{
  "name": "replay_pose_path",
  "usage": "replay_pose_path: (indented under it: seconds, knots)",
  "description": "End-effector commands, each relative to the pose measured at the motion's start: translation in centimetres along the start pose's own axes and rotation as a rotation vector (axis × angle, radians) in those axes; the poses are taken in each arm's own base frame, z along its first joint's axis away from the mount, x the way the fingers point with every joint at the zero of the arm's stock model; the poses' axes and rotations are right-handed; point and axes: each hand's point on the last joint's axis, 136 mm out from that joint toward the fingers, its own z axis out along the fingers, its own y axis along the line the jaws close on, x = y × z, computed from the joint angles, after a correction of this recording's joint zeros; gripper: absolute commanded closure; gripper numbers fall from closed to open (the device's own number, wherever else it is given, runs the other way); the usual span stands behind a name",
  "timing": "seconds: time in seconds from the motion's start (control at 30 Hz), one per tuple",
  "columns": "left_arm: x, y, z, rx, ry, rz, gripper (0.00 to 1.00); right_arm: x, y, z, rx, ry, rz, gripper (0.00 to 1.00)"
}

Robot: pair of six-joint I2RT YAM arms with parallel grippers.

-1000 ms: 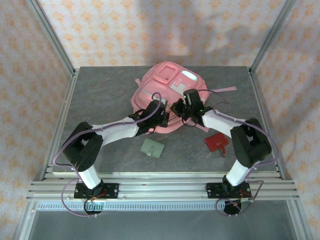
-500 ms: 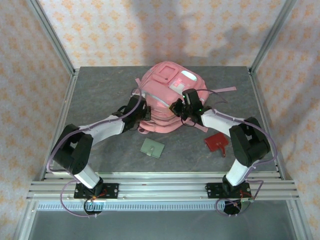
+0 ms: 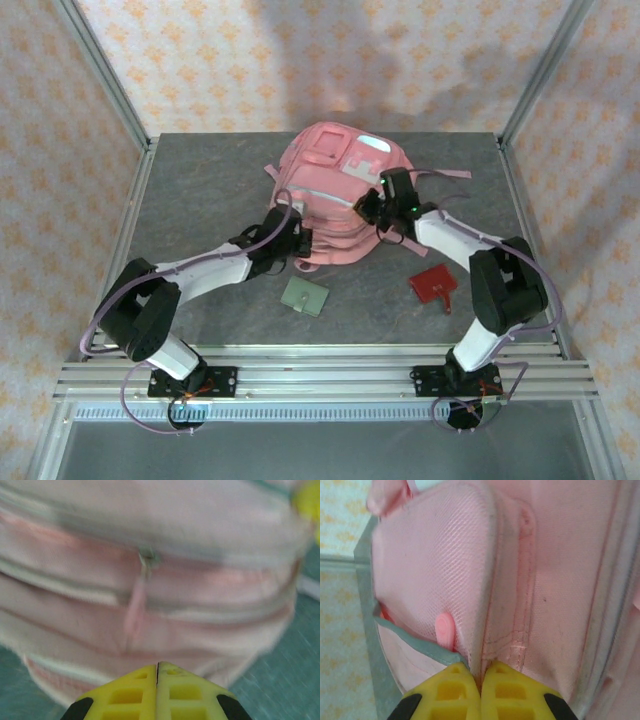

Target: Pack the student bag

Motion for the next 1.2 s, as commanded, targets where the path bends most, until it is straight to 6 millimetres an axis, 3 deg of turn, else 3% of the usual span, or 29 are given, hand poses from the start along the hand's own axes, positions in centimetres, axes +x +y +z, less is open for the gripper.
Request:
replay_pose_path:
  seconds: [0.0, 0.13, 0.27, 0.33, 0.53, 0.9, 1.17]
  knots:
    - [0.5, -3.5, 0.9, 0.073, 0.040, 0.017, 1.00, -7.6, 1.7, -3.2, -0.009, -0.214, -0.047, 1.00]
    - [0.3, -7.2, 2.3, 0.130, 0.047, 0.057, 1.00, -9.8, 1.3, -3.4, 0.007, -0.230, -0.033, 1.00]
    - [-1.5, -6.7, 2.3, 0.048, -0.005, 0.052, 1.00, -9.3, 1.5, -3.6, -0.025, -0.220, -0.019, 1.00]
    - [-2.7, -5.9, 1.6, 0.020, -0.049, 0.040, 0.81, -8.9, 1.1, -3.9, -0.029, -0.223, -0.013, 1.00]
    - [-5.4, -4.5, 1.0, 0.052, -0.083, -0.036, 0.52, -8.3, 0.9, -4.5, -0.047, -0.226, -0.002, 1.00]
    - [-6.9, -5.9, 4.0, 0.039, -0.045, 0.035, 0.45, -7.9, 1.1, -4.3, -0.066, -0.214, 0.012, 1.00]
    - [-5.2, -5.9, 6.7, -0.051, 0.022, 0.087, 0.44, -8.0, 1.3, -4.1, -0.076, -0.213, 0.015, 1.00]
